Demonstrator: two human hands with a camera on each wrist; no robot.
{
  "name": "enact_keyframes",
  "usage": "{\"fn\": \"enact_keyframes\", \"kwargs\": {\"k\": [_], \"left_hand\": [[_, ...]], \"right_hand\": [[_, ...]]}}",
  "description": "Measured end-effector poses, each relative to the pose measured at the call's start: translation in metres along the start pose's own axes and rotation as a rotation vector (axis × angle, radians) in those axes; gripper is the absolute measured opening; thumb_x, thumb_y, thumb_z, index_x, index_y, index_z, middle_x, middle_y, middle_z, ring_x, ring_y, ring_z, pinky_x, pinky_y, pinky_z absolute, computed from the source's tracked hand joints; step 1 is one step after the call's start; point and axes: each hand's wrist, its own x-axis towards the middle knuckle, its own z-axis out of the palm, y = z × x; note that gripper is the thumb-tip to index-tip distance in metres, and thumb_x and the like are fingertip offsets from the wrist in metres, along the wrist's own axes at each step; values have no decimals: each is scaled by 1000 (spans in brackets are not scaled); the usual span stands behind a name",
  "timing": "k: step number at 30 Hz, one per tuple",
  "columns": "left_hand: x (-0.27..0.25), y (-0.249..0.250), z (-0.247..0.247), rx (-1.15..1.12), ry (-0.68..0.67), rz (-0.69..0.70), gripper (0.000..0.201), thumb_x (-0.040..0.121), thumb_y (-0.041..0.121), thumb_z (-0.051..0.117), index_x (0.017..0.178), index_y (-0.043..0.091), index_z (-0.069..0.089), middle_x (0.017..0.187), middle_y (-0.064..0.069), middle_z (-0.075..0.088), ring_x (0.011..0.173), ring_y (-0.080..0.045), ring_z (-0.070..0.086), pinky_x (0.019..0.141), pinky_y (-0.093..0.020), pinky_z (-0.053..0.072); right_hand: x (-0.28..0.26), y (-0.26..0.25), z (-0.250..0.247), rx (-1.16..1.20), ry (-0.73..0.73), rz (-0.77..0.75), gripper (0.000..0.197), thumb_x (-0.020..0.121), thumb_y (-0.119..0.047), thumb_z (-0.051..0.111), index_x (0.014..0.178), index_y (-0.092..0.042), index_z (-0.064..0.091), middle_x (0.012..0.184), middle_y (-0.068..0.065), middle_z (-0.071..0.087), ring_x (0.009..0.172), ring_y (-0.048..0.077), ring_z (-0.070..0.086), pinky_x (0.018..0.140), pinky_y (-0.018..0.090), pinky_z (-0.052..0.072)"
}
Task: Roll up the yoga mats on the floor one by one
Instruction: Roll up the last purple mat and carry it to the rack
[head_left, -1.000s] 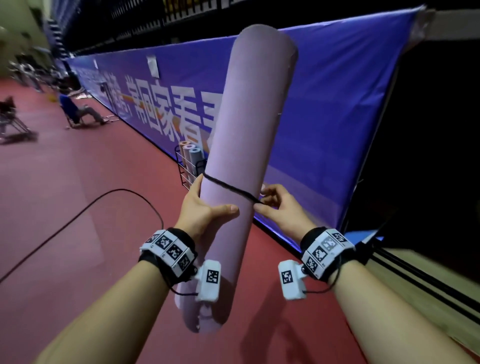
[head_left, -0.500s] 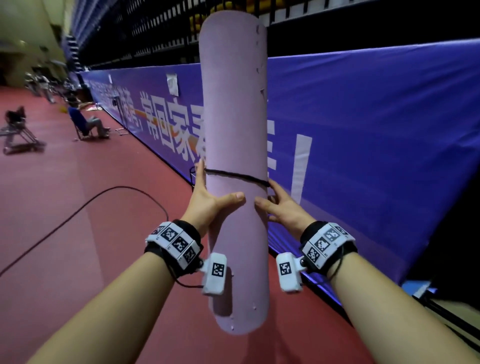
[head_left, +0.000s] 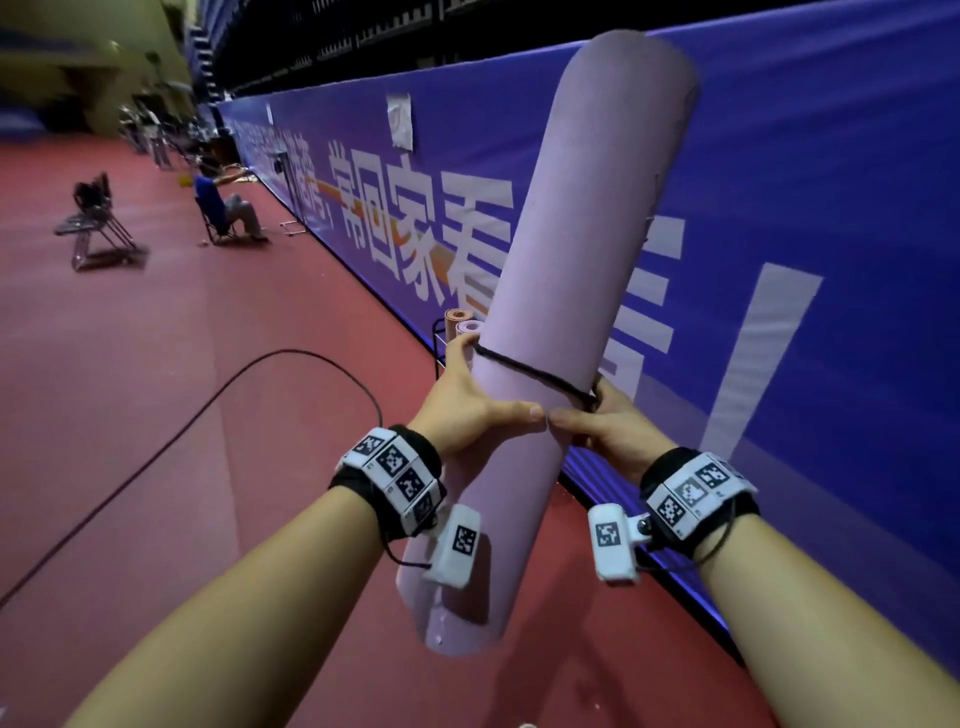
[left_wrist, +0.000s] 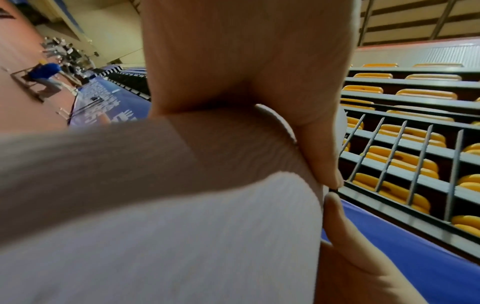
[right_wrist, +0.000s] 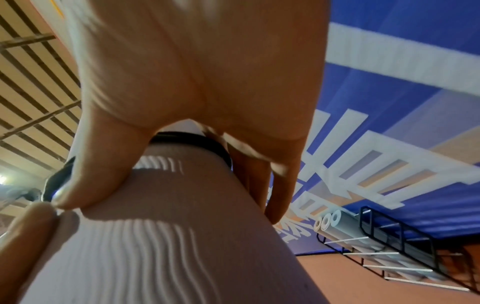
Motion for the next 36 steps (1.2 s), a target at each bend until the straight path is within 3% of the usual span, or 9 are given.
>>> {"fn": "enact_keyframes", "kwargs": {"k": [4, 8, 11, 15, 18, 22, 26, 30, 36], "left_hand": [[116, -19, -27, 52, 21, 6, 109, 43, 21, 99, 133, 23, 37, 123, 9, 57, 115, -14, 60, 95, -34, 54], [219, -31, -68, 7, 16, -26, 114, 50, 21, 98, 144, 24, 34, 133, 8, 55, 119, -7, 57, 88, -27, 55], [282, -51, -99, -64, 55, -78, 111, 51, 29, 97, 143, 20, 36, 133, 1, 60, 115, -14, 64, 80, -35, 61], [366, -99, -144, -93, 54, -167, 76, 65, 3, 90, 127, 22, 50, 114, 4, 72, 102, -9, 70, 70, -24, 58], [429, -145, -178, -62, -21, -241, 64, 66, 6, 90, 112, 31, 54, 95, 18, 74, 80, 4, 69, 64, -27, 55], [522, -200, -221, -120, -98, -242, 67, 70, -8, 83, 123, 21, 53, 90, 18, 74, 74, 4, 69, 54, -20, 53], [606, -227, -252, -167, -242, -223, 87, 55, -9, 88, 131, 10, 52, 116, -4, 71, 99, -8, 70, 69, -23, 57], [688, -248, -253, -185, -407, -225, 103, 42, 3, 94, 134, 14, 49, 132, -12, 63, 115, -21, 66, 86, -37, 58], [794, -313, -210, -173, -558, -324, 92, 64, -25, 78, 137, 15, 39, 122, -5, 63, 112, -20, 64, 83, -32, 60]], "right_hand": [[124, 5, -7, -3, -9, -5, 76, 68, -3, 79, 136, -7, 47, 117, 13, 71, 105, 29, 70, 77, 32, 58], [246, 3, -4, -121, -34, -3, 88, 65, -2, 88, 141, -11, 43, 119, 7, 71, 110, 24, 68, 86, 35, 58], [326, 11, 6, -241, -104, -12, 94, 60, -12, 92, 141, -18, 42, 124, 2, 68, 114, 19, 66, 96, 41, 55], [421, 29, 17, -329, -198, -29, 93, 68, -18, 87, 145, -27, 37, 133, -5, 62, 123, 8, 59, 105, 34, 48], [497, 46, 21, -361, -219, -29, 96, 73, -13, 87, 150, -29, 33, 140, -3, 57, 128, 11, 56, 107, 35, 47], [597, 56, 31, -422, -110, 21, 97, 61, -41, 91, 145, -43, 41, 125, 5, 67, 114, 17, 64, 103, 48, 50], [671, 51, 32, -434, 38, 104, 84, 68, -9, 88, 138, -32, 47, 108, 19, 58, 93, 24, 63, 83, 44, 60], [719, 63, 17, -335, 175, 145, 91, 64, 15, 82, 137, -14, 37, 133, 18, 56, 117, 28, 63, 86, 37, 59], [778, 99, -26, -420, 332, 201, 91, 62, 8, 87, 136, -26, 46, 114, -7, 67, 104, 12, 66, 78, 21, 56]]}}
